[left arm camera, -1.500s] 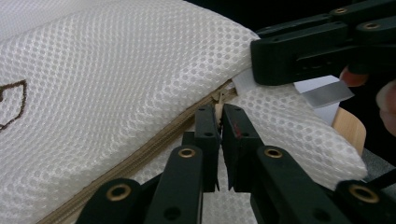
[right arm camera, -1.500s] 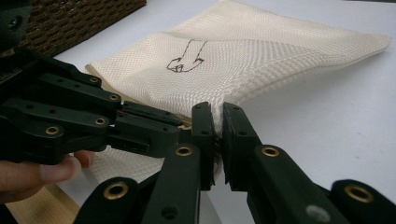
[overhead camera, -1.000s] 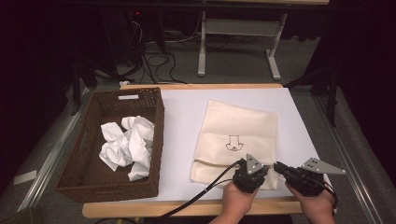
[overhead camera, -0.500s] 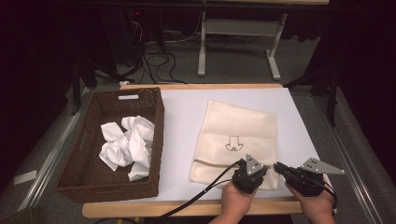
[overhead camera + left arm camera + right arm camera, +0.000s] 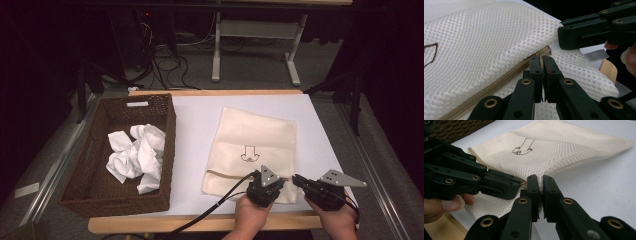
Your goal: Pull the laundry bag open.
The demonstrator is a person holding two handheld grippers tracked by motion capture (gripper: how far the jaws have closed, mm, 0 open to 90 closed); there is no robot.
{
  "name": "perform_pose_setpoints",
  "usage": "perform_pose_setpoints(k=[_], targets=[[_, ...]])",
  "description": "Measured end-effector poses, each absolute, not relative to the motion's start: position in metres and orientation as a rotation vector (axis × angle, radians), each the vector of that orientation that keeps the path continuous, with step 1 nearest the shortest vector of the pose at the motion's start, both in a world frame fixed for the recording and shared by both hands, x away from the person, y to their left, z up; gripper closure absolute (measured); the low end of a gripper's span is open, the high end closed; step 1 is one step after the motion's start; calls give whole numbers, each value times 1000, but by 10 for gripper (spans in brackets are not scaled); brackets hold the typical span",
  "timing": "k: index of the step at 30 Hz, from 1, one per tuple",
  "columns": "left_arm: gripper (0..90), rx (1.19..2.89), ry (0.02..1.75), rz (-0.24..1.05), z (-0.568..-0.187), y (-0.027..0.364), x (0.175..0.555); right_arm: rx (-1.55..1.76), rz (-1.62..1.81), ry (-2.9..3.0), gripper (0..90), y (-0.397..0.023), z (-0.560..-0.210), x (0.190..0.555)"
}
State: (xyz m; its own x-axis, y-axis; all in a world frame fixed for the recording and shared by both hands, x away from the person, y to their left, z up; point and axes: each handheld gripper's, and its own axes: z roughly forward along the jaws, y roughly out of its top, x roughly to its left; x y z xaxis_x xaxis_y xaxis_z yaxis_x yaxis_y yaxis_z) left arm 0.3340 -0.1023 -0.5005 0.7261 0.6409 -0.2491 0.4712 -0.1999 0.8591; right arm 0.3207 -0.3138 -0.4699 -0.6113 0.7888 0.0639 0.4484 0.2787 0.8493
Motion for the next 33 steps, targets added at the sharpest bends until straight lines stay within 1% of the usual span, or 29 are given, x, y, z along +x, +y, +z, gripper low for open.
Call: perform_pose_setpoints(k=[8,9,11,15,26,29,33], targets=[[876,1838,875,169,-502,-101,336,1121,1255,2177,866,-313,-469,320],[876,1837,896,182,-503,-99,336,1120,1245,2172,868,-312,-469,320],[876,1822,932,167,-507,-91,339,1135,1253,2153,868,-316,-467,320],[876,1825,947,170,-511,-84,339,1157,1266,2149,868,-322,-469,323],[875,1843,920,189,-506,-74,337,1140,1282,2169,865,-319,-470,323],[875,1836,960,199,-508,-63,340,1151,1273,2151,866,-321,-468,322],[875,1848,947,216,-507,-58,337,1144,1267,2158,866,-320,-470,322]])
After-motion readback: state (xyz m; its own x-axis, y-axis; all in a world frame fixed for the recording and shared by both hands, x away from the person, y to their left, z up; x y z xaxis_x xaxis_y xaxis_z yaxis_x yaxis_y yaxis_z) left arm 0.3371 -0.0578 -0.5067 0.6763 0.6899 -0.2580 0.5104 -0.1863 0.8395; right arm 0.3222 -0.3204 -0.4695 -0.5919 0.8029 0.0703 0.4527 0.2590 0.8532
